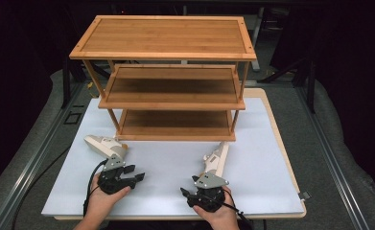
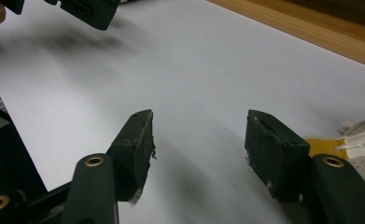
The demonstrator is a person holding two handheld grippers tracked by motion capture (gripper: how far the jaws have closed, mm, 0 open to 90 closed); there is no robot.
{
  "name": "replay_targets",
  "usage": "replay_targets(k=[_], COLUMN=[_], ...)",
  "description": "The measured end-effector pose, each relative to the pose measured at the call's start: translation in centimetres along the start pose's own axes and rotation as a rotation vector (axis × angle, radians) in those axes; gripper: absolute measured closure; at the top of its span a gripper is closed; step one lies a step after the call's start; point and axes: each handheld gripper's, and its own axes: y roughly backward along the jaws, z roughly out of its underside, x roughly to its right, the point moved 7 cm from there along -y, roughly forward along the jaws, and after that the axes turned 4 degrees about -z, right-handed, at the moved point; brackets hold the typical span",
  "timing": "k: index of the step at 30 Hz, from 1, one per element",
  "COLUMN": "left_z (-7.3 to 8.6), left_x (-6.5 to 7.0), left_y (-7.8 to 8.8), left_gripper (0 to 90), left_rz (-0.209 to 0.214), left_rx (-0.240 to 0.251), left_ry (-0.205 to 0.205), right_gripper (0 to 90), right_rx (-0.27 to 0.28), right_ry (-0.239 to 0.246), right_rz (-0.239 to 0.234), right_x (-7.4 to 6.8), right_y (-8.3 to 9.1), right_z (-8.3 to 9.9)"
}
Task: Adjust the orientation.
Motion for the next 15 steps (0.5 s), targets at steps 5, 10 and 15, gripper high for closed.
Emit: replay_targets(k=[5, 10, 15], left_z=[-0.7, -1.6, -2.4], left_x=[0.1, -0.8, -2.4], left_y=[0.5, 1.3, 2.5], left_gripper=[45.3, 45.3, 45.3], left_rz=[-0.002, -0.011, -0.03], left_rx=[0.01, 0.022, 0.04], left_ry=[0.003, 0.027, 0.064], right_gripper=[41.9, 41.9, 41.9], right_rx=[0.007, 0.008, 0.011], right_ry=[0.001, 0.007, 0.0], right_rz=[0.0, 0.004, 0.003], right_x=[-0.1, 0.0, 0.0], right_y=[0.1, 0.3, 0.3], right_z=[-0.1, -0.2, -0.2])
